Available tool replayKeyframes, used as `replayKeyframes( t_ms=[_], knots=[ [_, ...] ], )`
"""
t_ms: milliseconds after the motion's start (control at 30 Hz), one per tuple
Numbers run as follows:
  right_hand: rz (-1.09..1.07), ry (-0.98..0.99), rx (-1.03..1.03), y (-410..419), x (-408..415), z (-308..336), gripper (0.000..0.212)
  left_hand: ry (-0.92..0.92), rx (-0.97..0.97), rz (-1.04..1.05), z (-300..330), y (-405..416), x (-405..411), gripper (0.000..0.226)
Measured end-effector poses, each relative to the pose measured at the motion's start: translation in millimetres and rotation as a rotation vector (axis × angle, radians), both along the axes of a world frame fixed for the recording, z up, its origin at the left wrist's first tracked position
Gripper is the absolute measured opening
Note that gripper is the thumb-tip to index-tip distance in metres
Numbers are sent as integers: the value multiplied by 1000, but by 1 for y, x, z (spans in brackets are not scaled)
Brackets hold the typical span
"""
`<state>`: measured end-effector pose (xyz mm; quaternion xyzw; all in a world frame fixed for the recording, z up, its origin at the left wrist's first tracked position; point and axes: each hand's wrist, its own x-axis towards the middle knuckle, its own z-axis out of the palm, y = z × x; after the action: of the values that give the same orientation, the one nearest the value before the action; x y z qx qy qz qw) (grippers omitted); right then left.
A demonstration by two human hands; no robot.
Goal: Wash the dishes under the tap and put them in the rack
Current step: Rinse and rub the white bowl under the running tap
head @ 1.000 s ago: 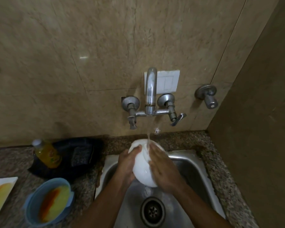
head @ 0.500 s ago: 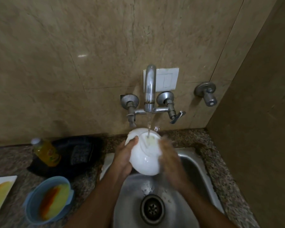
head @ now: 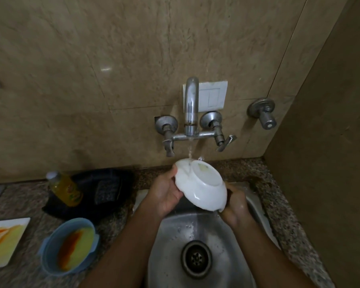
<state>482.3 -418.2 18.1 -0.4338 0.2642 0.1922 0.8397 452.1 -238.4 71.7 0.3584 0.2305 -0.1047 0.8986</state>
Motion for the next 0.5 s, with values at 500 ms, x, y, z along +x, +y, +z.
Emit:
replayKeyframes(
  t_ms=[500],
  knots=[
    [155,-127,280,11,0,12,45,273,65,165,-22,44,-9,26]
  ],
)
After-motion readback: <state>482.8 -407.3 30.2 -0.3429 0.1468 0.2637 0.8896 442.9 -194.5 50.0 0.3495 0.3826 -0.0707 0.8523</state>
